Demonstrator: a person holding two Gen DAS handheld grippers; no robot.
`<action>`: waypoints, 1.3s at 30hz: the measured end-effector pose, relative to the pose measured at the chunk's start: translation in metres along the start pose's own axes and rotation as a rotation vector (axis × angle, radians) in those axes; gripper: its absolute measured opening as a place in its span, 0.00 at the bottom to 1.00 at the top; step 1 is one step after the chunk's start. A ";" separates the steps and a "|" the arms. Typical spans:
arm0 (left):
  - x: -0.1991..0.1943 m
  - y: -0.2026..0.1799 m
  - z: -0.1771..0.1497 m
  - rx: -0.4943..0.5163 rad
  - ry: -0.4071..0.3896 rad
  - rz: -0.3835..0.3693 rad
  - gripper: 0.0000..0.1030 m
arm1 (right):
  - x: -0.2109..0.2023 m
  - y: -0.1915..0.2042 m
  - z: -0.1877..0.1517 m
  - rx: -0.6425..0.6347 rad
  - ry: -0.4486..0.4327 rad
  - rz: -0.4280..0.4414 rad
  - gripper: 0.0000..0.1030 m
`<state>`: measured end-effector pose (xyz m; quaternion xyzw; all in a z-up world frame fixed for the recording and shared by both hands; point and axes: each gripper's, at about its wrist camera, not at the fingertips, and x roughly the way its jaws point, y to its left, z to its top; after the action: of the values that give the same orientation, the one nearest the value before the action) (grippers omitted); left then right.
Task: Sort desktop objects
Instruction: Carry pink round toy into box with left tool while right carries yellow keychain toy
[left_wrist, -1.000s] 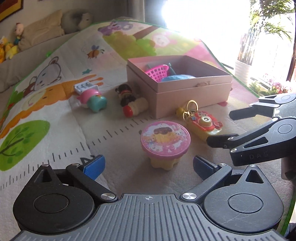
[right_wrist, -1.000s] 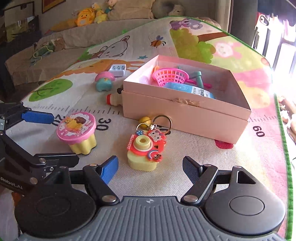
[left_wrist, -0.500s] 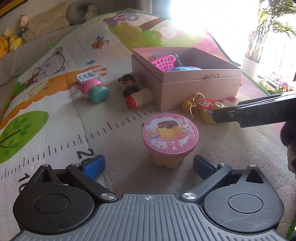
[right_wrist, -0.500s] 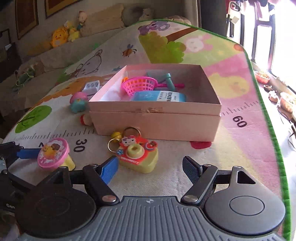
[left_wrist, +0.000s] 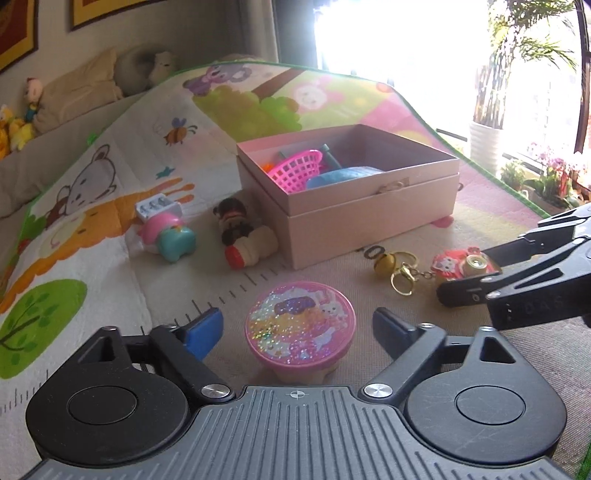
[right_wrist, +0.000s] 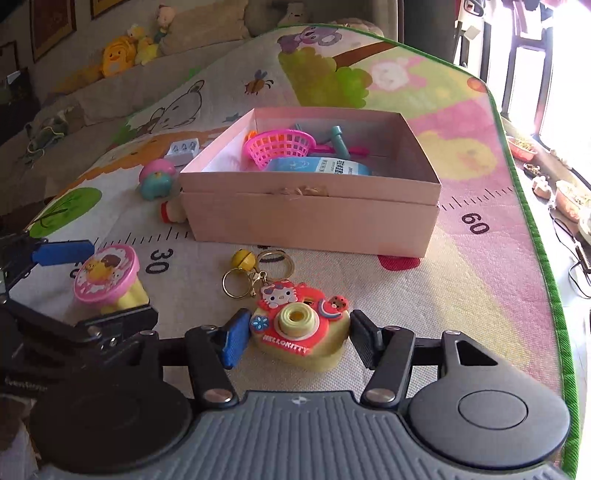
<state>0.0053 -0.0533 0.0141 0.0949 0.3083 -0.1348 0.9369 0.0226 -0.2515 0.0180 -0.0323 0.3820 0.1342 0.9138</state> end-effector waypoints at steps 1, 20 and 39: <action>0.002 0.000 0.000 -0.004 0.012 -0.002 0.66 | -0.005 -0.001 -0.003 -0.008 0.004 0.006 0.57; -0.043 0.006 0.104 0.007 -0.223 -0.051 0.60 | -0.149 -0.032 0.084 -0.065 -0.430 -0.023 0.56; 0.021 0.068 0.072 -0.128 -0.094 0.019 0.94 | -0.015 -0.071 0.197 0.121 -0.343 -0.035 0.55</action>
<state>0.0829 -0.0116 0.0651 0.0310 0.2710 -0.1102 0.9557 0.1673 -0.2912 0.1649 0.0396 0.2271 0.0984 0.9681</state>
